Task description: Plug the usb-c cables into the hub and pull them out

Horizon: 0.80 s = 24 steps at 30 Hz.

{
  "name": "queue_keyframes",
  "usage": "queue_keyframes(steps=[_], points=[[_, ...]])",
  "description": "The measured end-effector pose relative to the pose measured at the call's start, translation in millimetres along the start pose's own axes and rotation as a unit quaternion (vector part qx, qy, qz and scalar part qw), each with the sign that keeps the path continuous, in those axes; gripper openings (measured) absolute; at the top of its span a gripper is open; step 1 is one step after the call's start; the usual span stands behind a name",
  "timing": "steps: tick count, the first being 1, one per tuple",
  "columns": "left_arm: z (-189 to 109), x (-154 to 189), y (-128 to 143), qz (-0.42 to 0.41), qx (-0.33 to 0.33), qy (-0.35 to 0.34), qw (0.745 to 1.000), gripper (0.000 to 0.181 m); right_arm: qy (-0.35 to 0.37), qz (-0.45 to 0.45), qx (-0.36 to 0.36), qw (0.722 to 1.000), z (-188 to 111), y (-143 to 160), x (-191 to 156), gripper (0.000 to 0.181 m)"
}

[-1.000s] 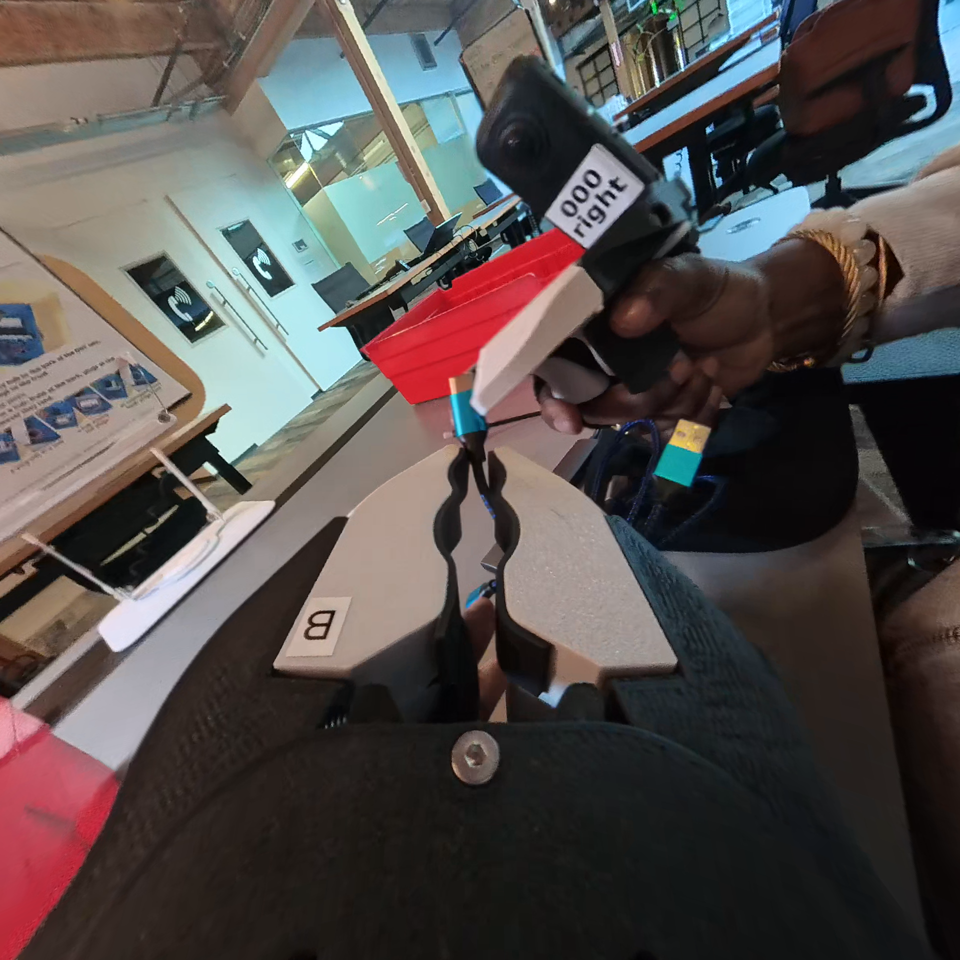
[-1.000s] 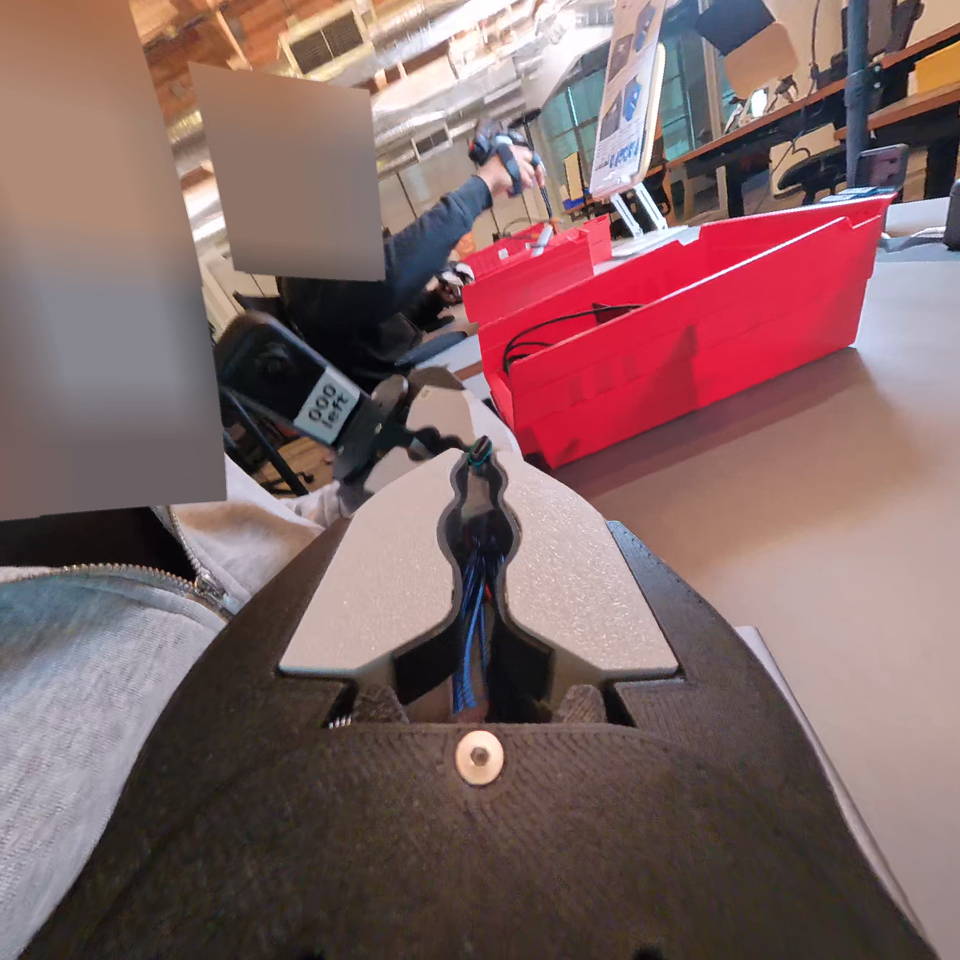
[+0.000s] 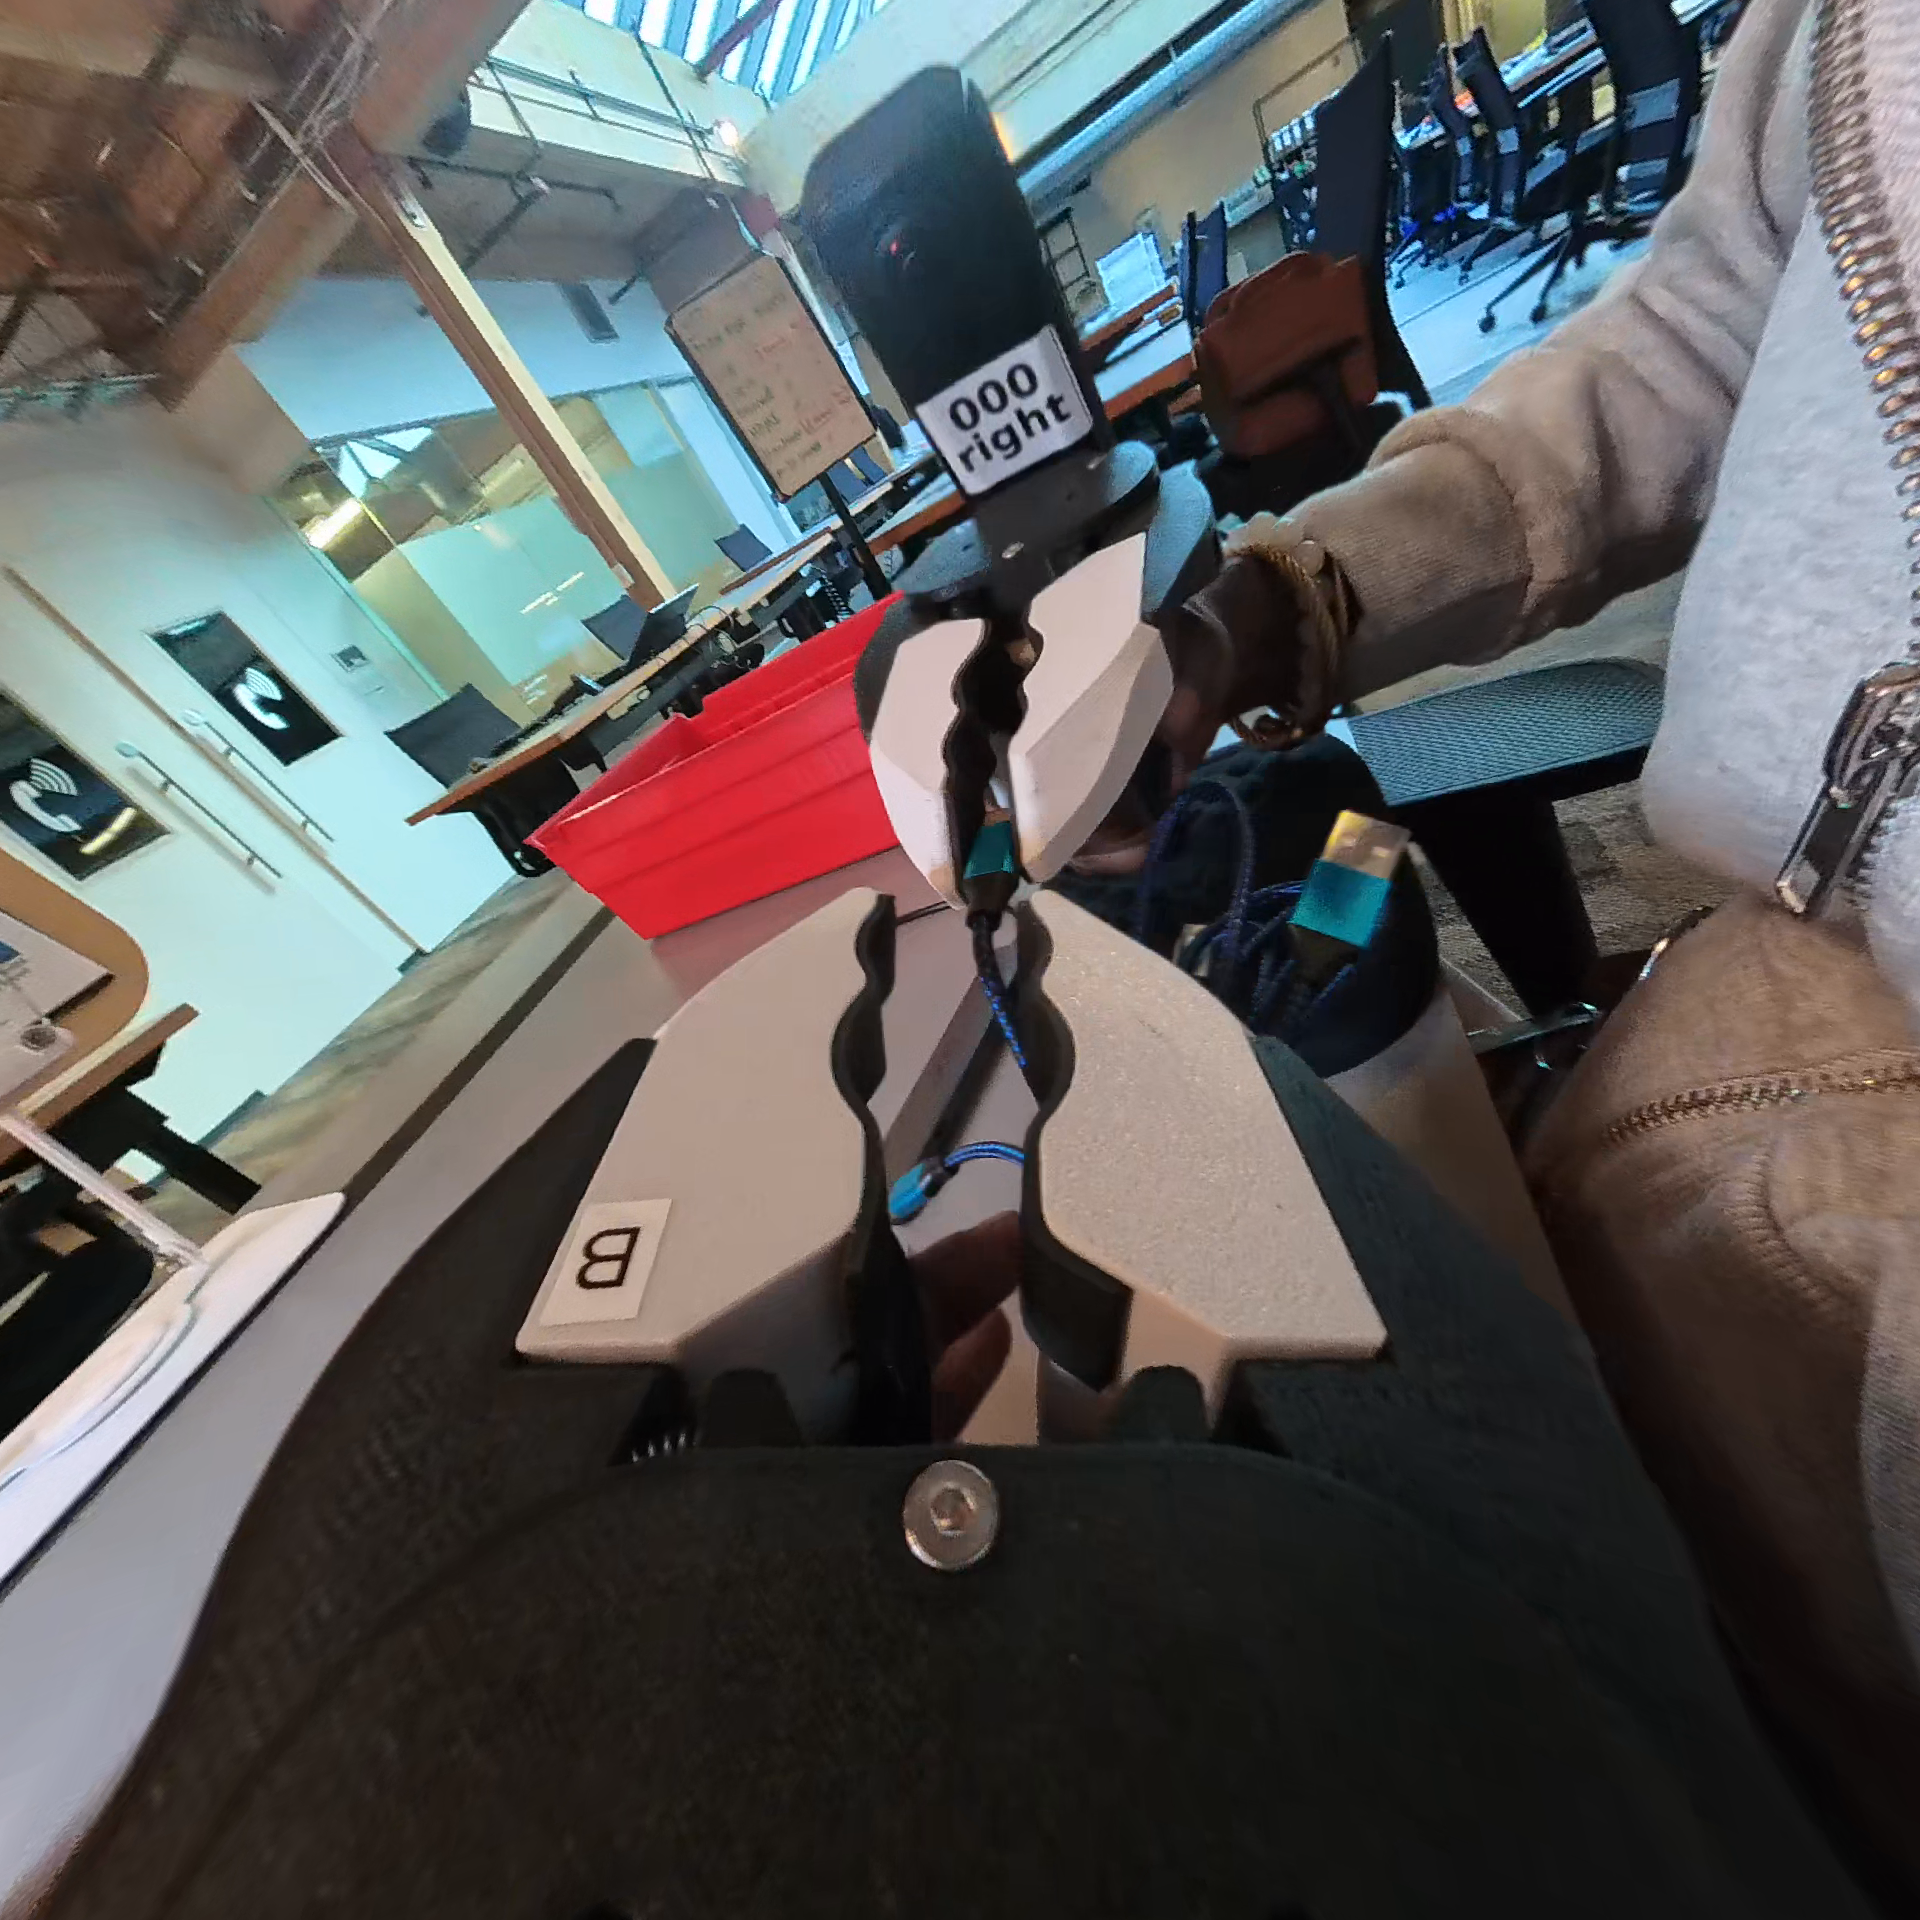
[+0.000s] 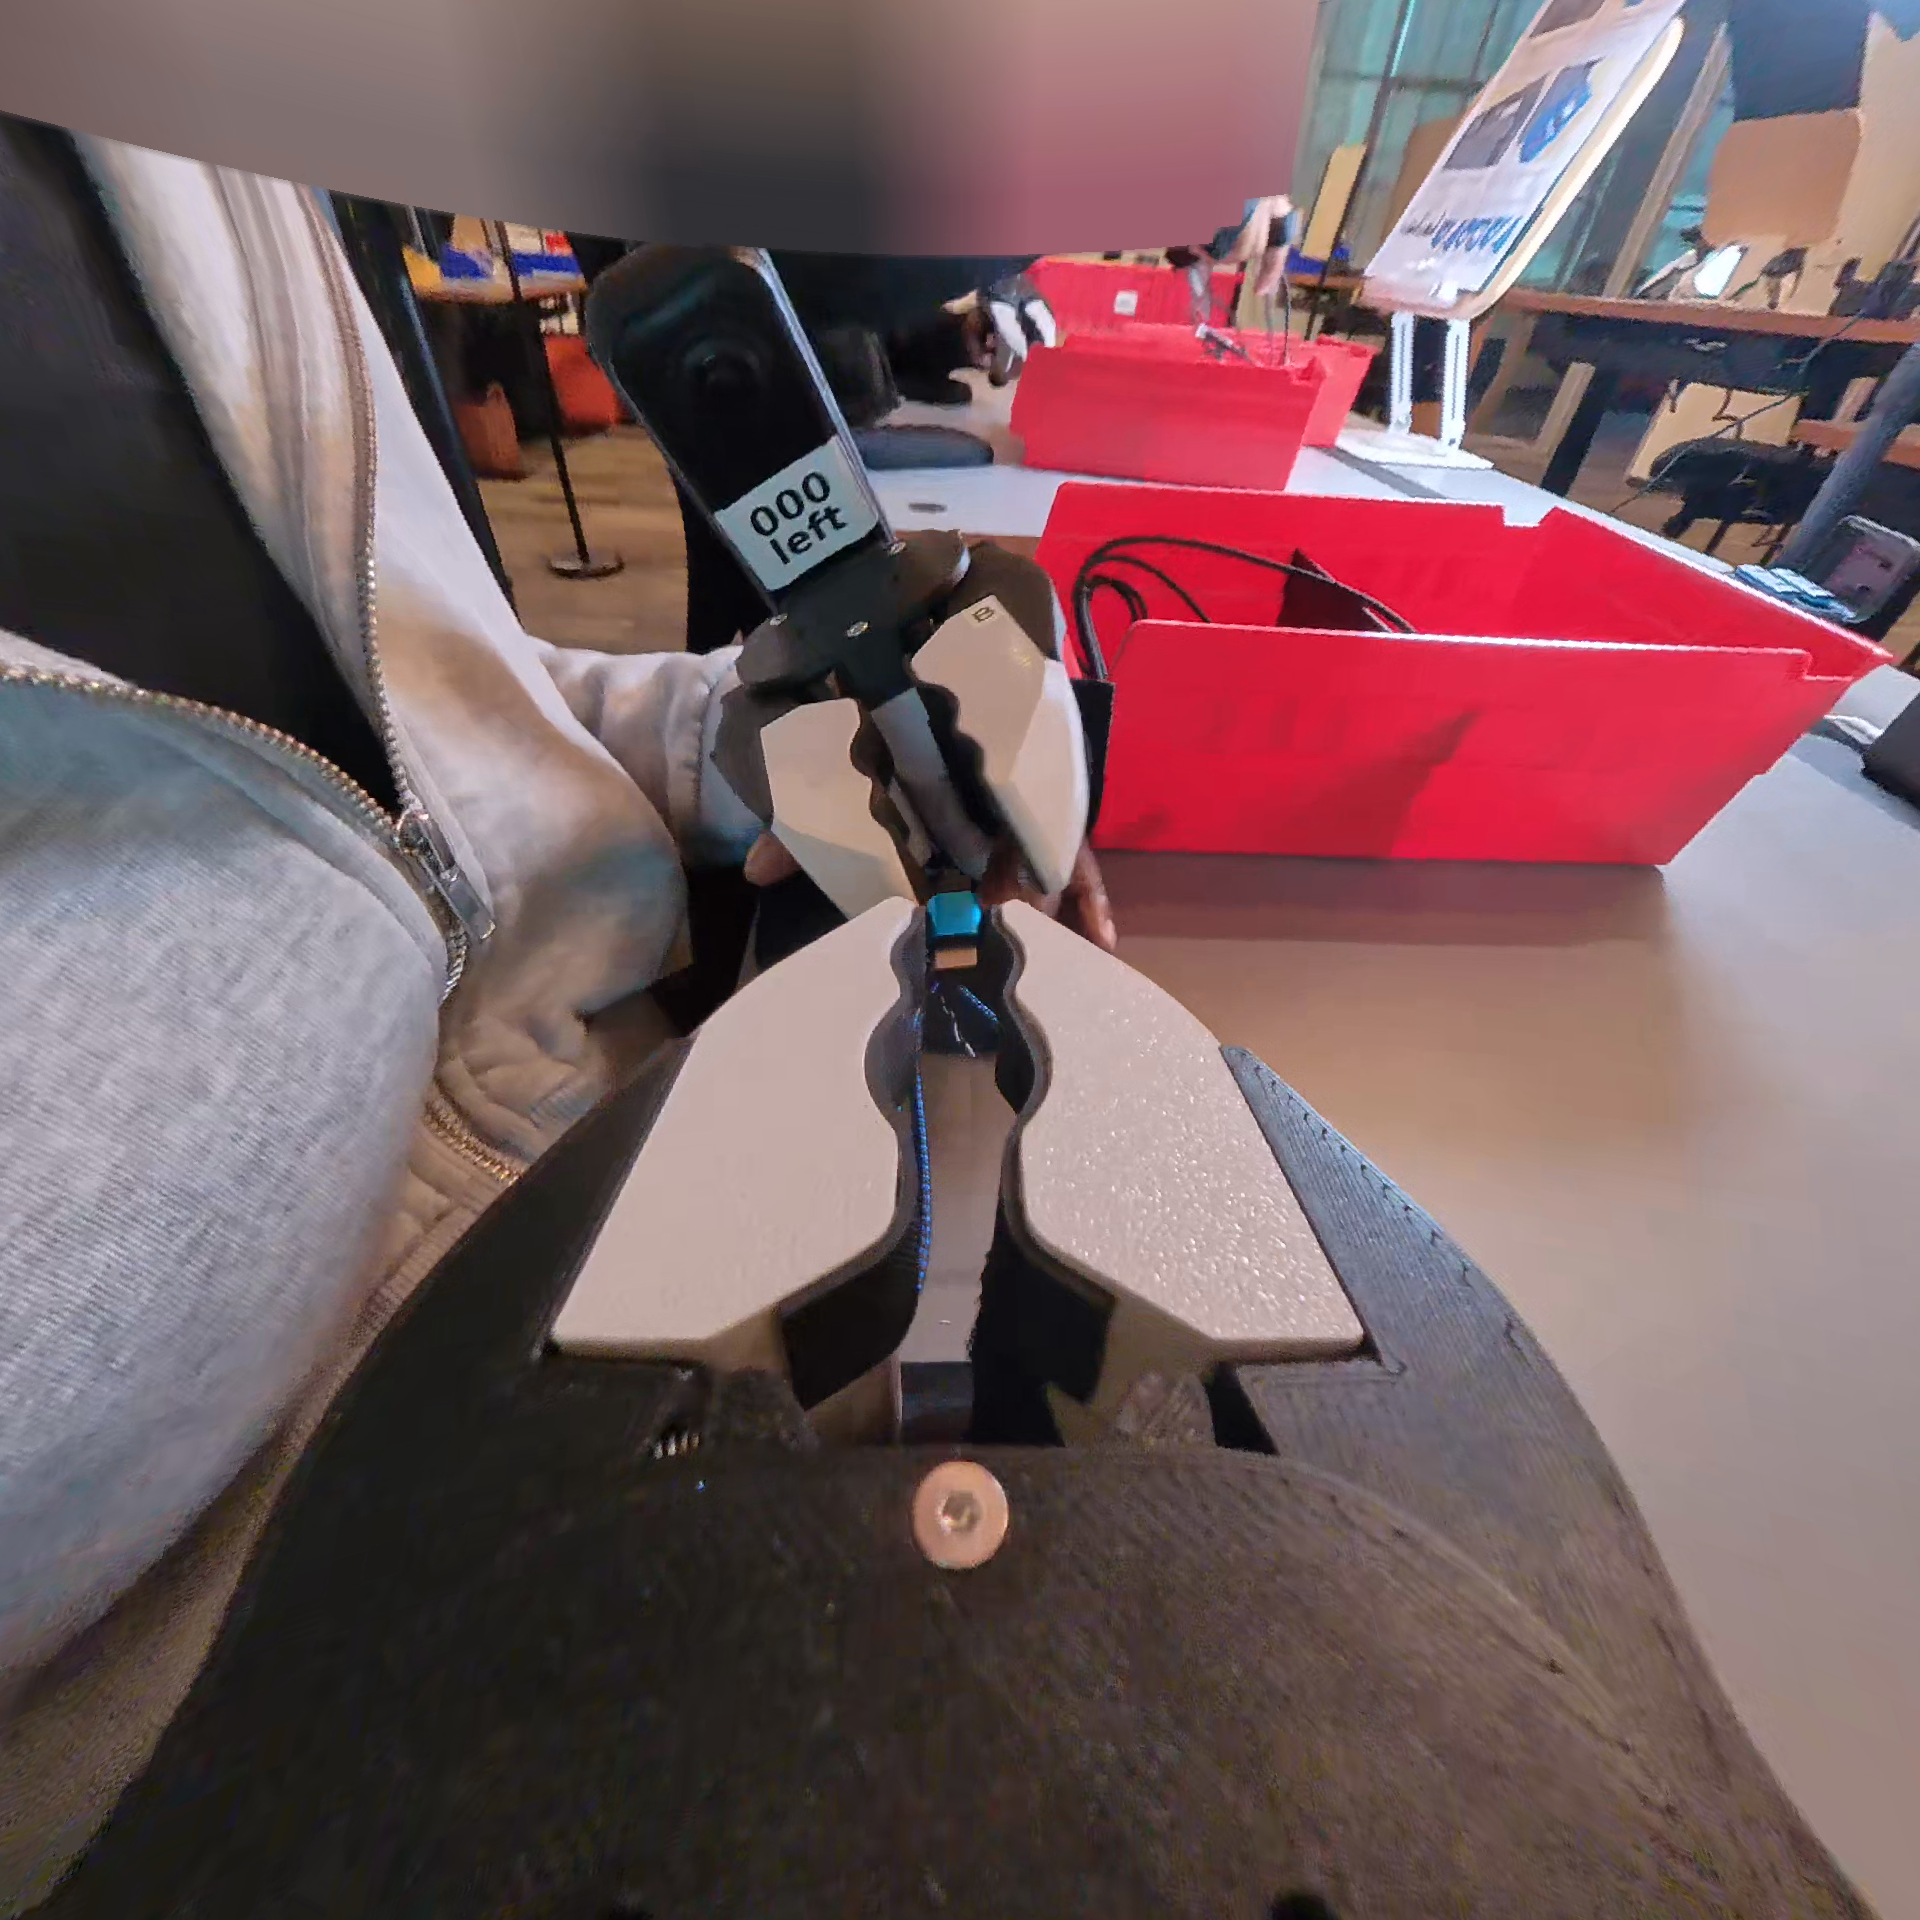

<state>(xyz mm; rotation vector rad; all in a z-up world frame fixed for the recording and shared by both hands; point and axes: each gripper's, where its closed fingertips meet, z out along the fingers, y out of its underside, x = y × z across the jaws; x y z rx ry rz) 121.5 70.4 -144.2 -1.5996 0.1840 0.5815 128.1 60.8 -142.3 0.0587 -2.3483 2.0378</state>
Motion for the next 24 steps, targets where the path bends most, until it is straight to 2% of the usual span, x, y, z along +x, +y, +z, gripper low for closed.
queue_keyframes(steps=[2, 6, 13, 24], points=[[0, 2, -2, -0.019, 0.002, 0.013, 1.000, 0.014, 0.004, 0.006, 0.013, 1.000, -1, -1, 1, 0.010], [-2, 2, -5, -0.061, 0.015, 0.034, 0.997, 0.012, -0.001, 0.015, 0.037, 0.999, -1, -5, 0, 0.010], [-1, 6, -4, -0.069, 0.009, 0.056, 0.996, 0.007, -0.009, 0.018, 0.058, 0.998, 1, -9, -2, 0.010], [-9, 2, -19, -0.121, 0.060, 0.071, 0.988, 0.009, -0.020, 0.025, 0.097, 0.995, -2, -20, -5, 0.010]])
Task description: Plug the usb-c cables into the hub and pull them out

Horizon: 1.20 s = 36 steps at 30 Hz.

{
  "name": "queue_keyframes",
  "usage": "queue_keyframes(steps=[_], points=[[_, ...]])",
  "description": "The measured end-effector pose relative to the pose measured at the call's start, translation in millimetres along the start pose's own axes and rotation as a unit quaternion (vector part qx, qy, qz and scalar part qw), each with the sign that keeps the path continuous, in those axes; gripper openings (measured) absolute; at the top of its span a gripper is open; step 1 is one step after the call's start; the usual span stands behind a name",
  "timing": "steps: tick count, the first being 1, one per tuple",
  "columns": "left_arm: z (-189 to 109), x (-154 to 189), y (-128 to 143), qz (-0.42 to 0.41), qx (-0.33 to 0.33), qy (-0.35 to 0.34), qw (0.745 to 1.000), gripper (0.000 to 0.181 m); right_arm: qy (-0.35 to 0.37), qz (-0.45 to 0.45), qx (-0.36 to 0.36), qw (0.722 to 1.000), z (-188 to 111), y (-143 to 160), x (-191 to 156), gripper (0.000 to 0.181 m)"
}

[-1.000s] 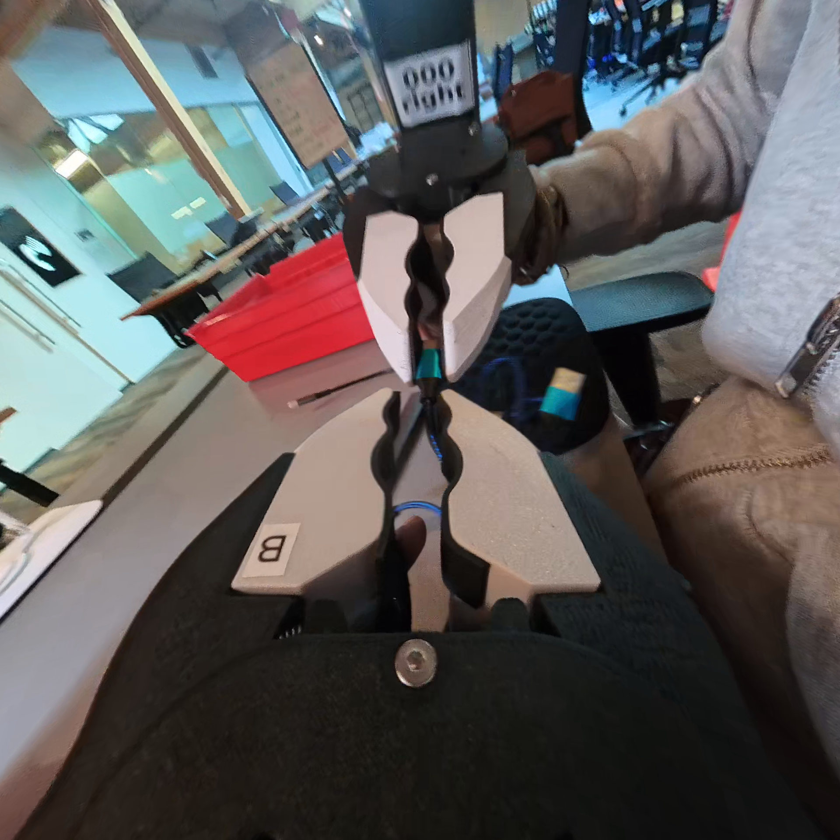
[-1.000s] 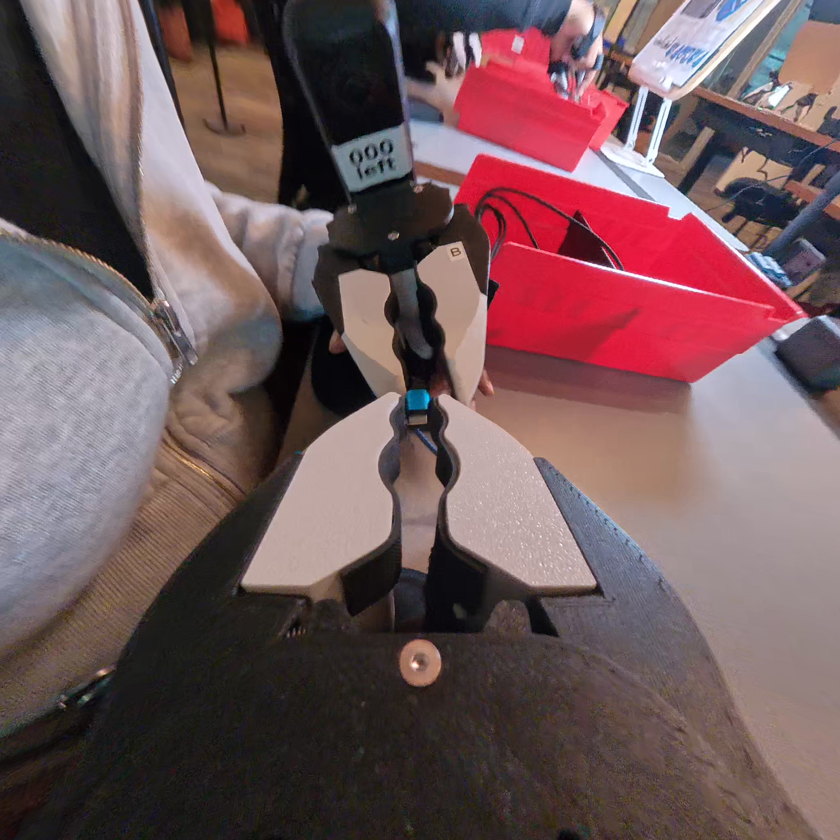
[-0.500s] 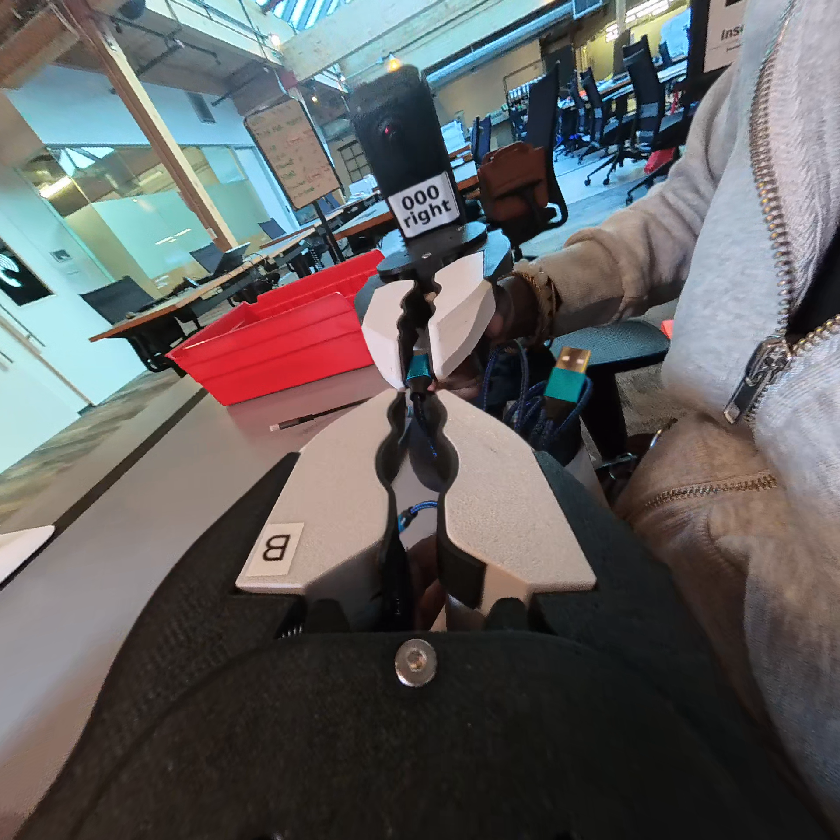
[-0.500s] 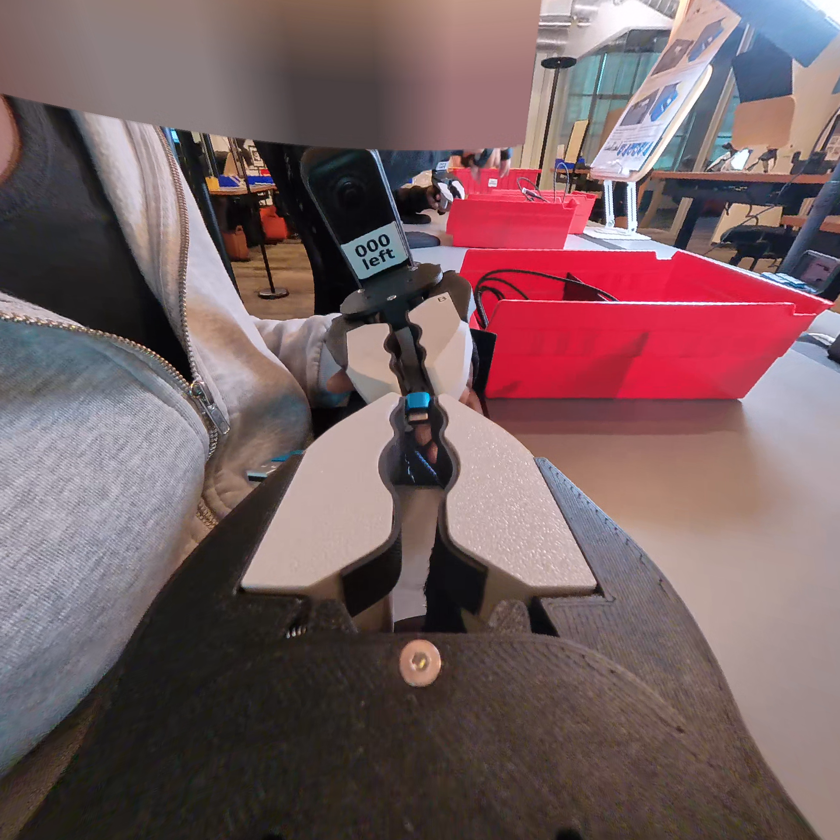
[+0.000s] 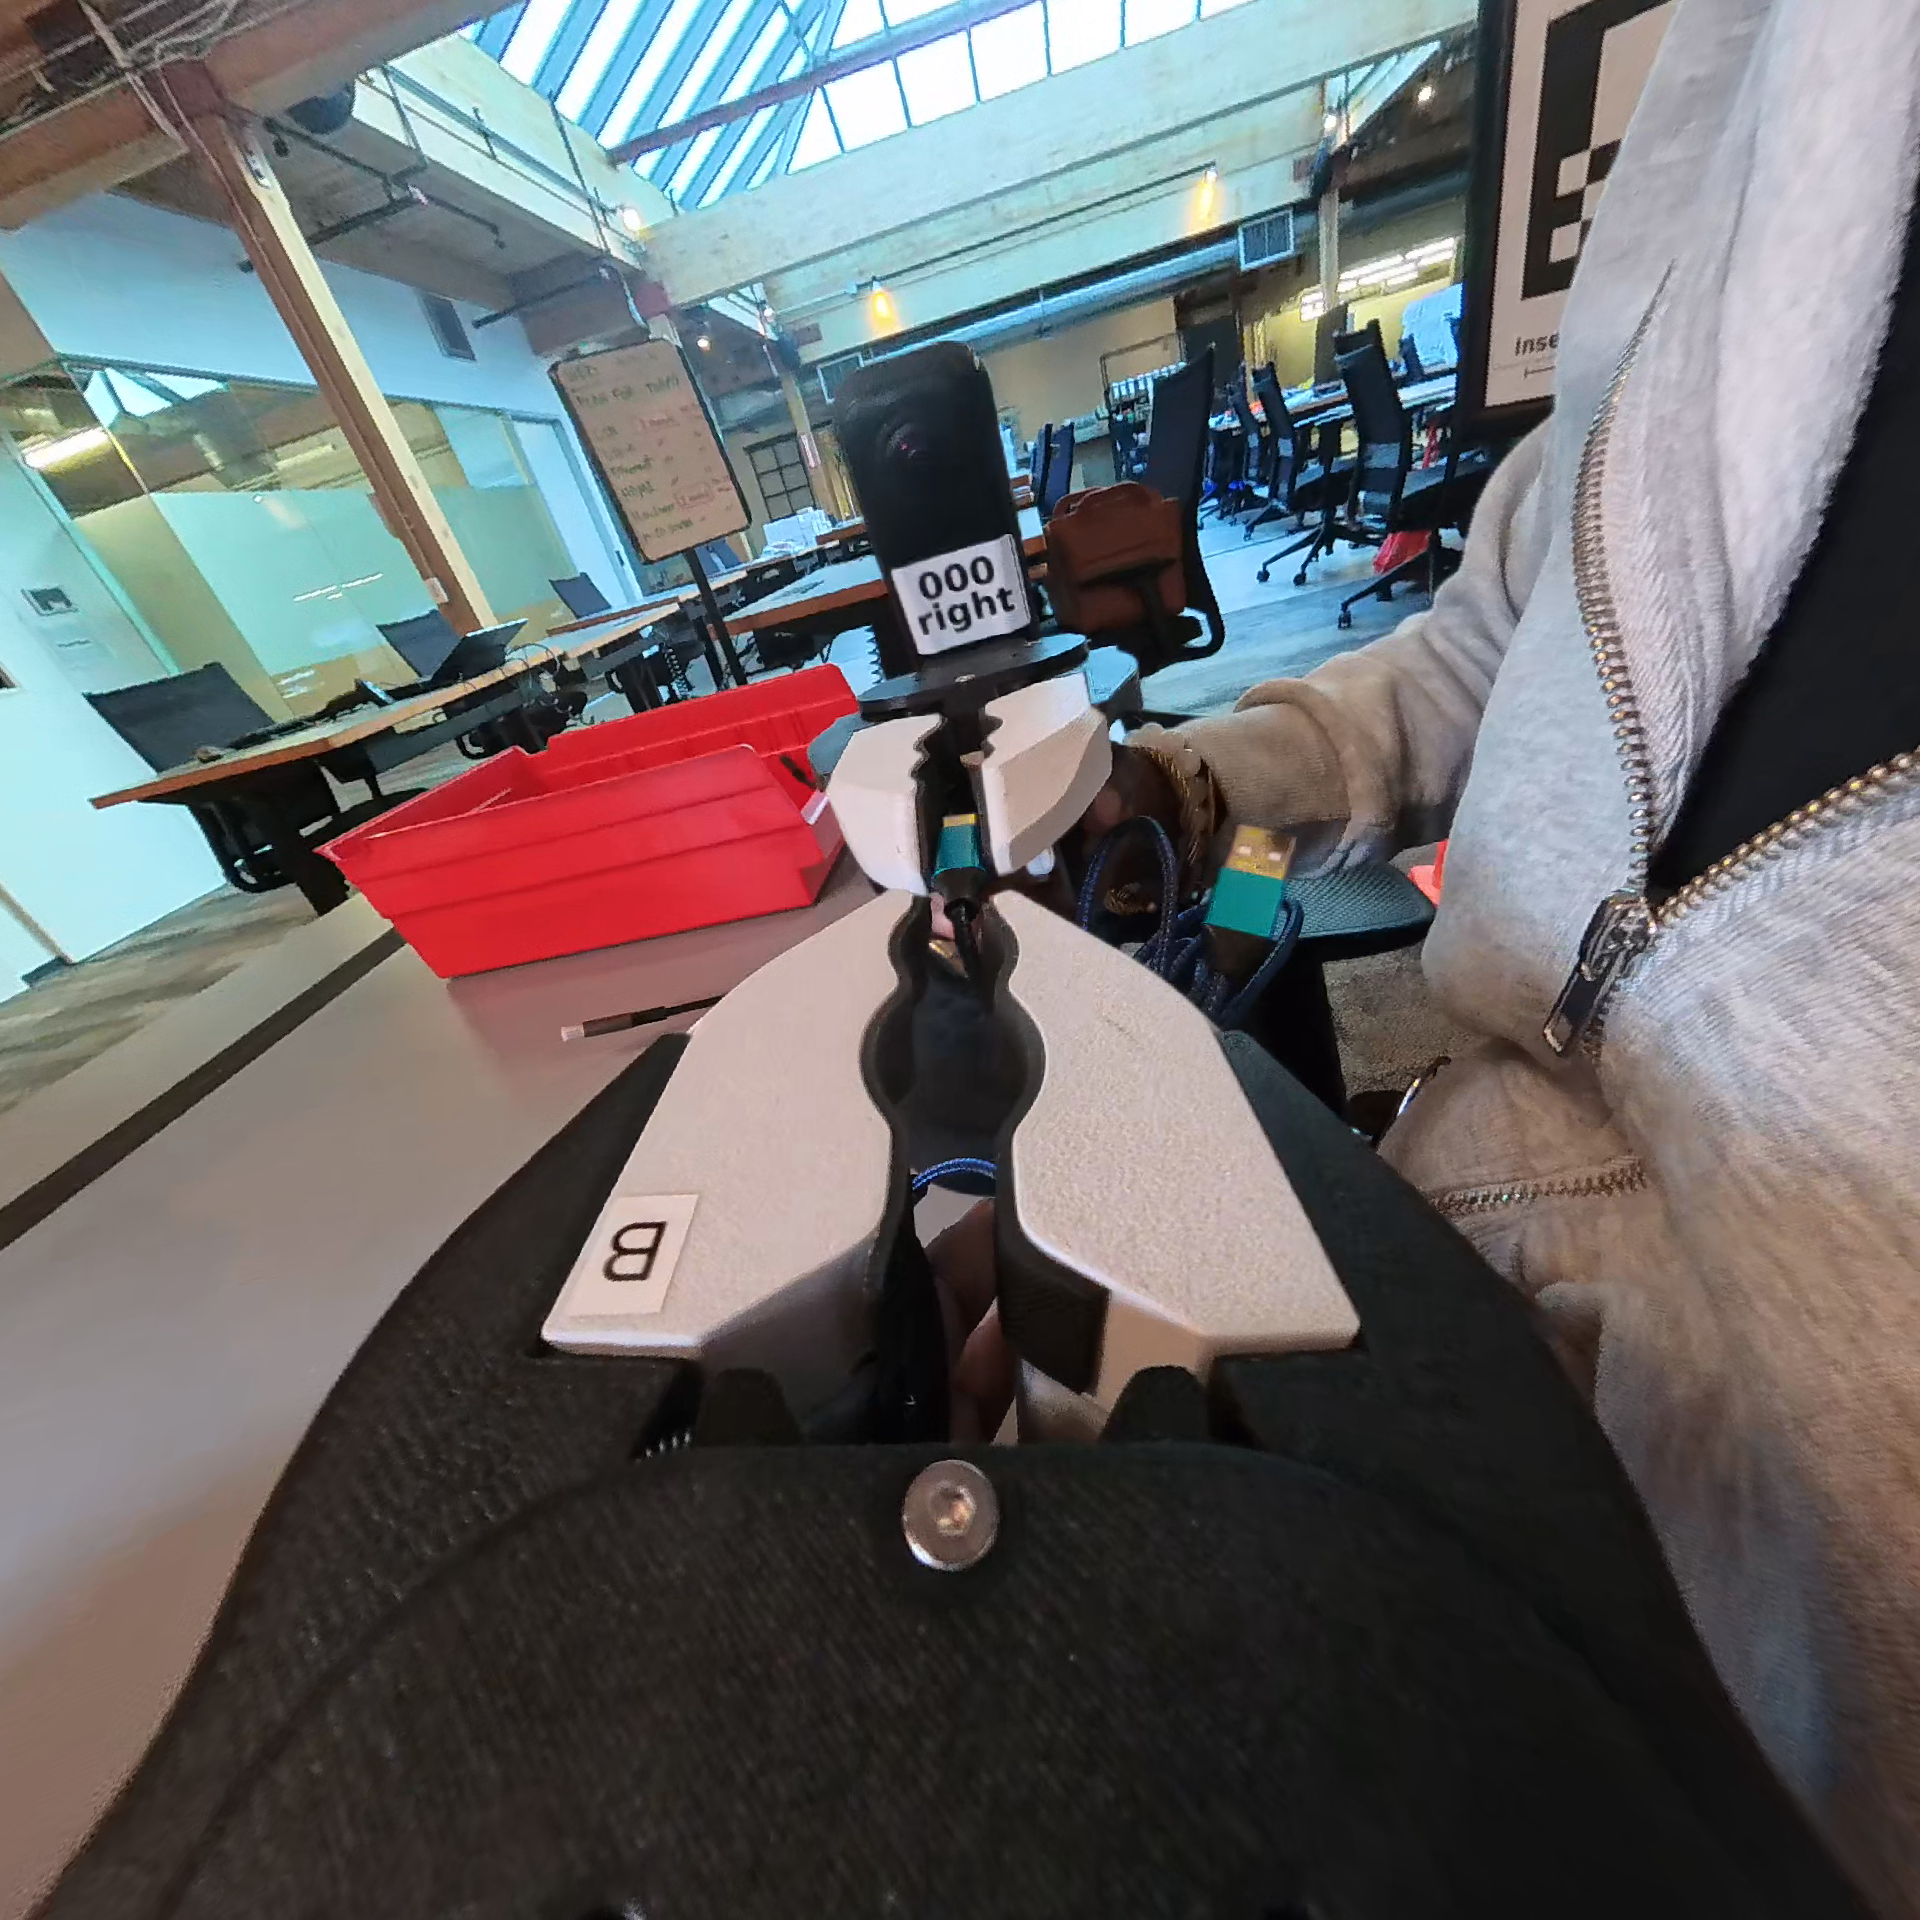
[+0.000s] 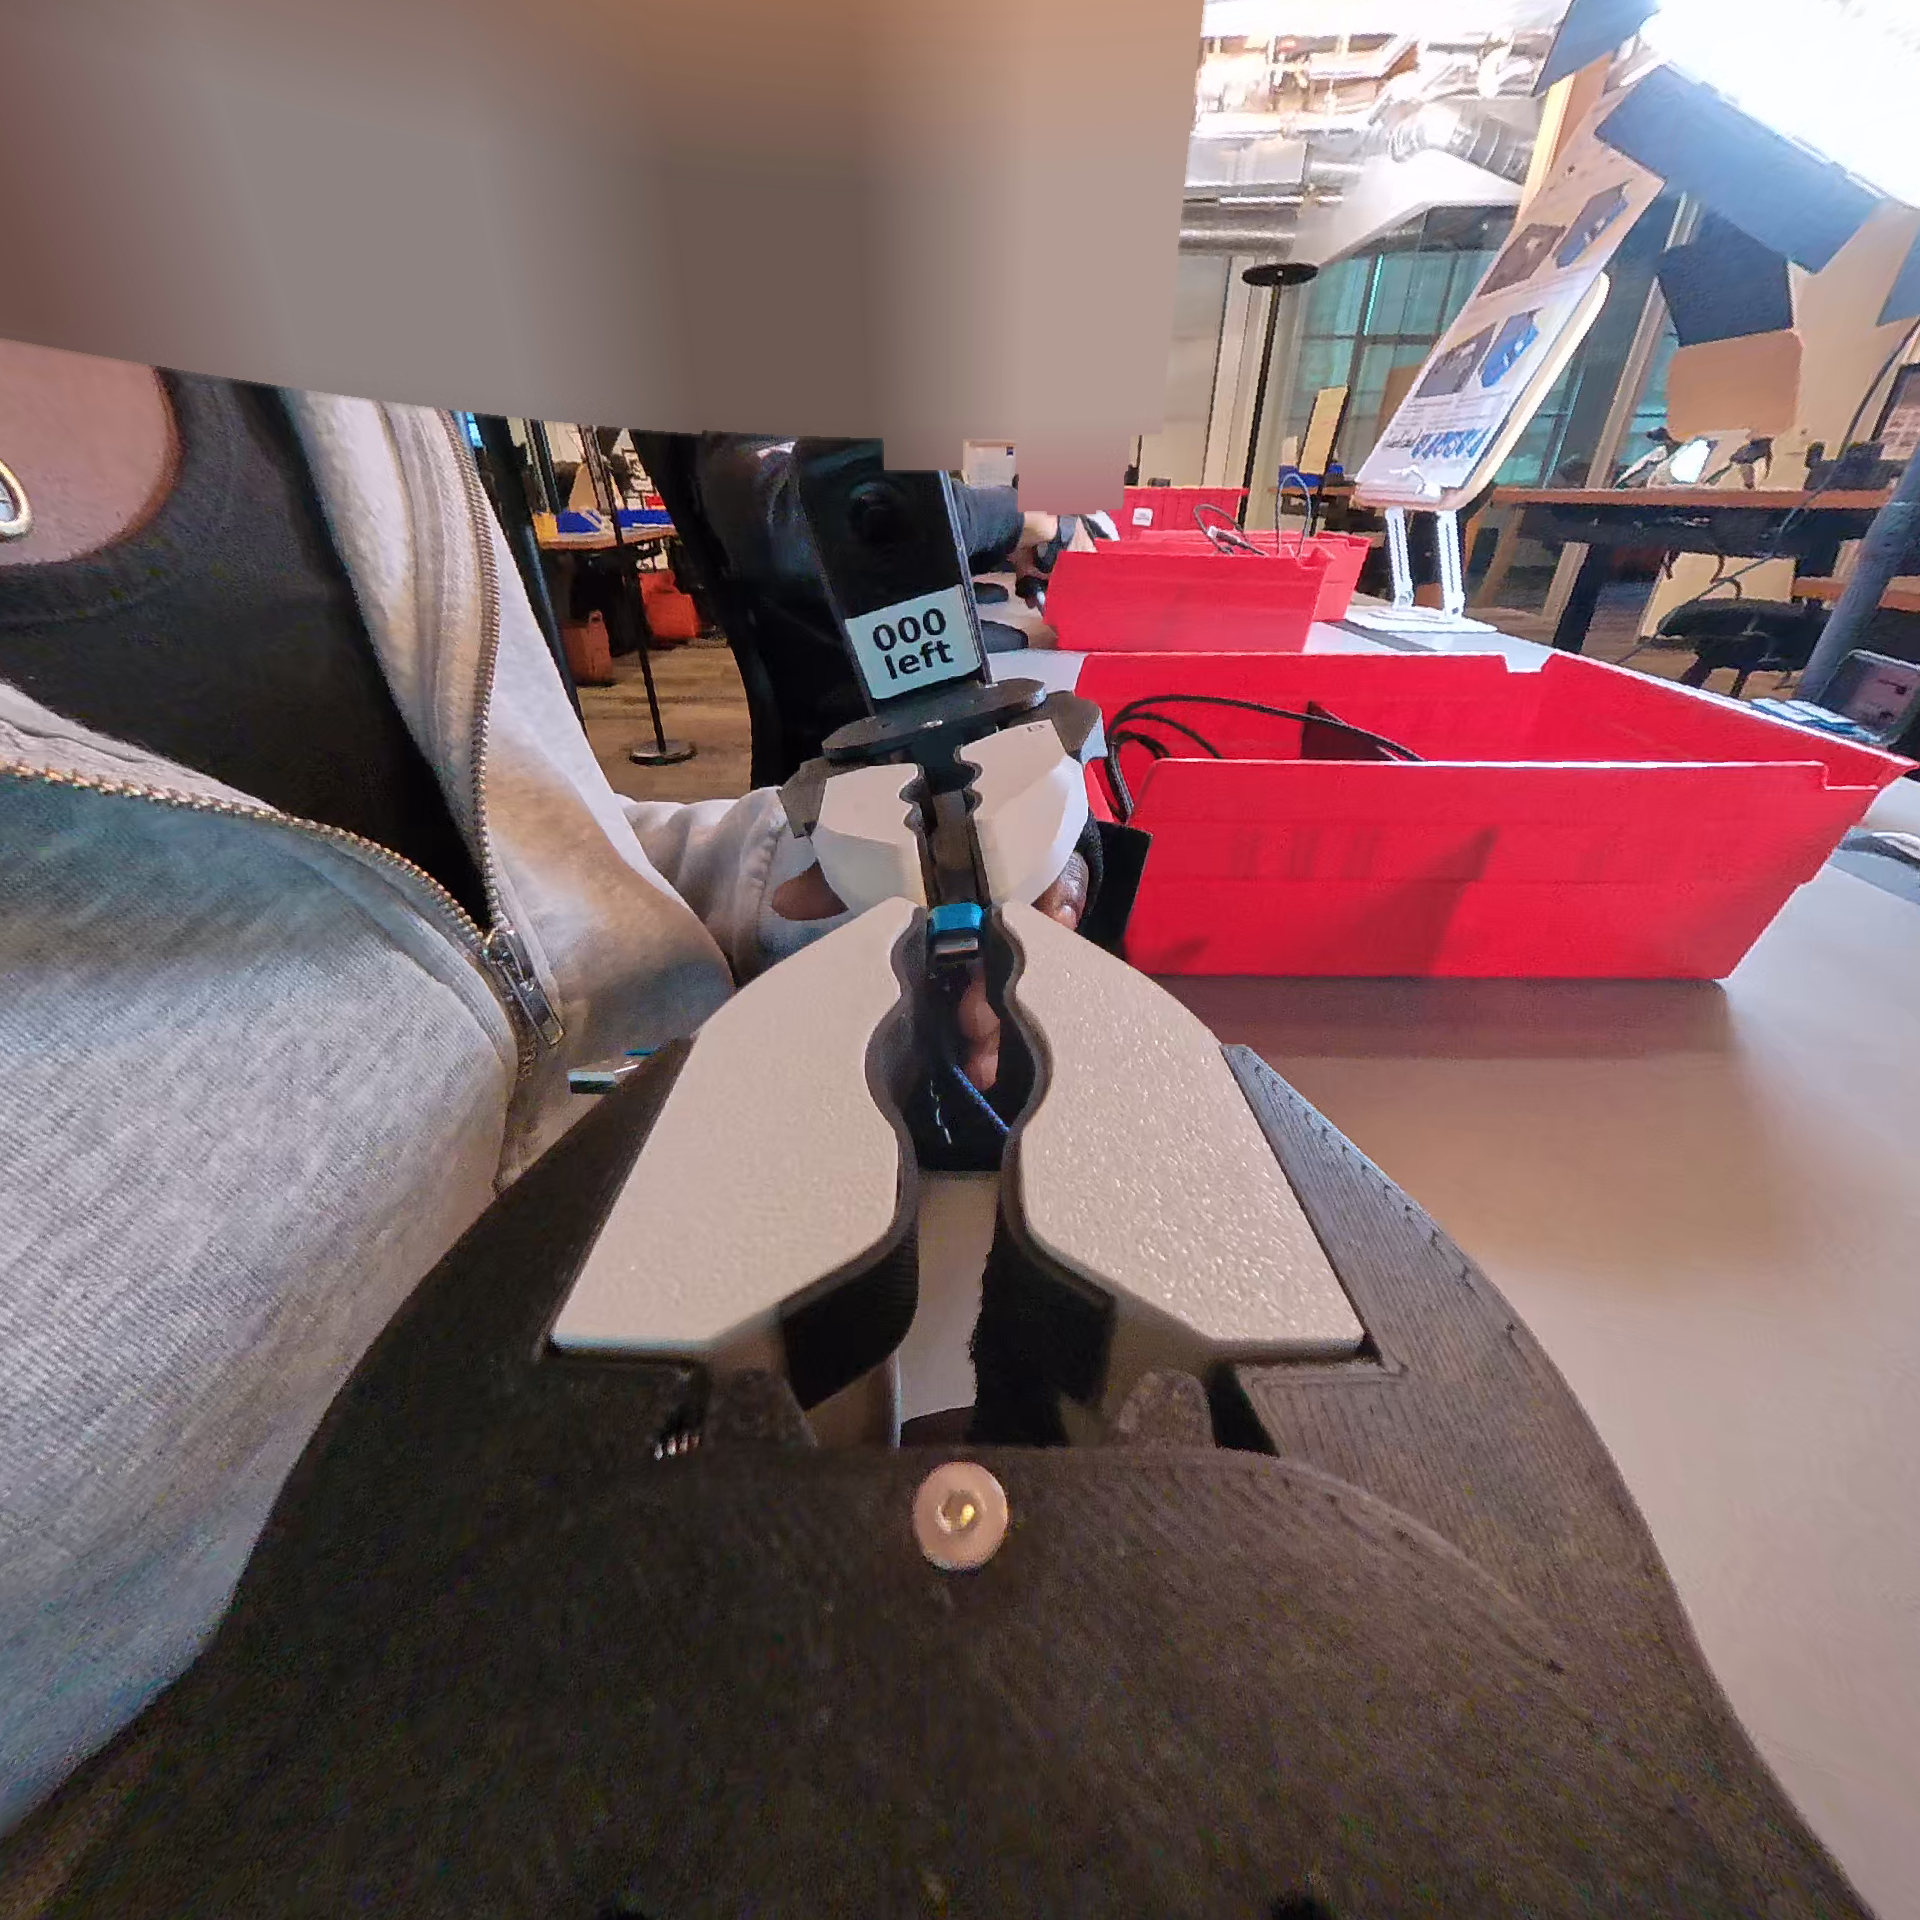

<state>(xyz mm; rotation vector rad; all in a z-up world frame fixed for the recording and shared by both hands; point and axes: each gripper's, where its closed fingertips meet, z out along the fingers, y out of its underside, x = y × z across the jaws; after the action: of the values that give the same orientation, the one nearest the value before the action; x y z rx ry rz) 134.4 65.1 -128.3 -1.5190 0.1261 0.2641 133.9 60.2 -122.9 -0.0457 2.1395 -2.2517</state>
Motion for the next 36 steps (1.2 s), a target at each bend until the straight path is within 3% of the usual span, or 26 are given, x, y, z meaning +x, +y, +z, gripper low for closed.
queue_keyframes(steps=[12, 15, 24, 36], points=[[2, 1, 7, -0.062, -0.025, 0.014, 0.998, 0.006, 0.012, -0.018, -0.011, 1.000, 2, 4, 1, 0.010], [2, 4, 11, -0.081, -0.040, 0.033, 0.995, 0.005, 0.025, -0.048, -0.018, 0.998, -3, 1, 3, 0.021], [4, 4, 17, -0.093, -0.059, 0.042, 0.993, 0.005, 0.025, -0.096, -0.079, 0.992, -7, 10, 1, 0.010], [11, 1, 9, -0.051, -0.027, 0.003, 0.998, 0.017, 0.024, -0.034, 0.001, 0.999, -7, 1, 1, 0.009]])
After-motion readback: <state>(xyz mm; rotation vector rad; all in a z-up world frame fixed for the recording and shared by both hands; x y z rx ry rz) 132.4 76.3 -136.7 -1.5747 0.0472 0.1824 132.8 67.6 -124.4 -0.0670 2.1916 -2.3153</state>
